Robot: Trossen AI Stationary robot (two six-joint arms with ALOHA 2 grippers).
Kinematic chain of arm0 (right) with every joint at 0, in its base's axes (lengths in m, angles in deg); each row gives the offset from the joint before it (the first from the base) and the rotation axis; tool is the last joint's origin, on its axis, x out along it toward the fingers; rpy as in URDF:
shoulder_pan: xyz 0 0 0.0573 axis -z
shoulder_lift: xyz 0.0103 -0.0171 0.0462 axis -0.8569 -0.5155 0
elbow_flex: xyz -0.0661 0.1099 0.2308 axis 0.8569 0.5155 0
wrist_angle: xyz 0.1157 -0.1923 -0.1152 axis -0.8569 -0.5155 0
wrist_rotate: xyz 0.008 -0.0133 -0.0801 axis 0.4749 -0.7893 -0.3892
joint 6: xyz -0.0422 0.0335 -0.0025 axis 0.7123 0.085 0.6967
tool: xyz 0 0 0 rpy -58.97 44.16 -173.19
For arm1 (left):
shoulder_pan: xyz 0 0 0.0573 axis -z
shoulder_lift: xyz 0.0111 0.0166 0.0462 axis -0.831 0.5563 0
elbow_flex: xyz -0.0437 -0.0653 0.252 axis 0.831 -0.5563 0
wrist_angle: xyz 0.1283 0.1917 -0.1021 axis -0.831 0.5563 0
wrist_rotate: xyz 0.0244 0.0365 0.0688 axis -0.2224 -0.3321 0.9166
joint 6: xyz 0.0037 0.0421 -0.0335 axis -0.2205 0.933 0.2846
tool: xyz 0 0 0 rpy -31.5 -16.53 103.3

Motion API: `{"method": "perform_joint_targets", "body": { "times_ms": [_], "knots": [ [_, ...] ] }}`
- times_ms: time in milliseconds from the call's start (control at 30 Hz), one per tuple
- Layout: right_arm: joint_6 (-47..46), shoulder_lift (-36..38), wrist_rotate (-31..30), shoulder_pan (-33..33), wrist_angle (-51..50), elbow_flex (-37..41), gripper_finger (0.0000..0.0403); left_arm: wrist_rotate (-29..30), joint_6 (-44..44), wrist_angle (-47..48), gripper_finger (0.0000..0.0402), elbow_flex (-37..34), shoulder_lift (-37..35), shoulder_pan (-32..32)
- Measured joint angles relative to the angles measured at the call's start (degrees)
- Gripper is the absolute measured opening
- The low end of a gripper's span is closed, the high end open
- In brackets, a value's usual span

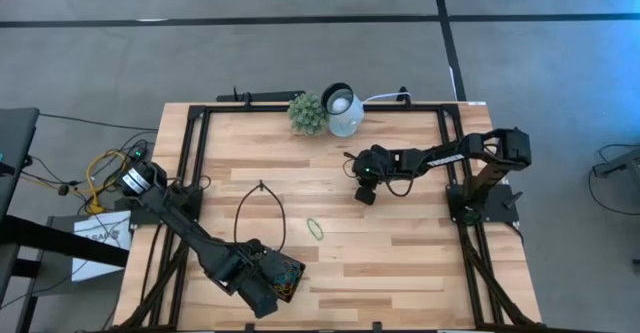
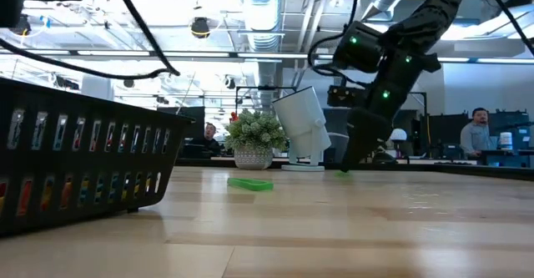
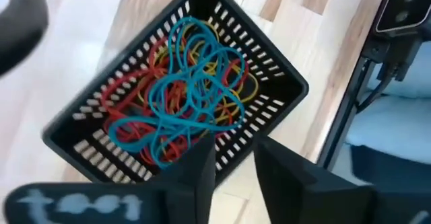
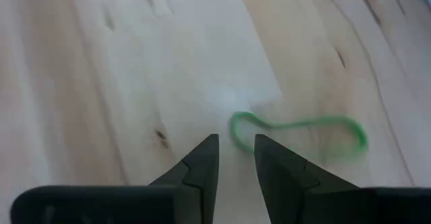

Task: Pick and place items into bin
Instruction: Put the green rubber band into the black bin

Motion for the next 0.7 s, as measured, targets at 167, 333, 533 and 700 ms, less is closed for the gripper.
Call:
{"method": "perform_joint_targets", "body": {
  "times_ms": [167, 333, 533, 700],
  "knots": [
    [1.14, -0.78, 0.21, 0.5, -0.23, -0.12, 0.0091, 8.11, 8.01, -0.11, 0.0109, 0.0, 0.0, -0.97],
    [0.69, -0.85, 0.3, 1.63, -1.28, -0.12, 0.0091, 22.34, 9.02, -0.07, 0.0109, 0.02, 0.0, -2.8],
    [1.16, -0.85, 0.5, 2.63, 0.14, -0.13, 0.0086, 33.48, 8.03, -0.07, 0.0109, 0.04, 0.0, -5.67],
    [1.18, -1.81, 4.11, 2.75, 1.56, -0.14, 0.0027, 49.45, -2.19, 0.02, 0.0109, 0.04, 0.0, -7.91]
  ]
}}
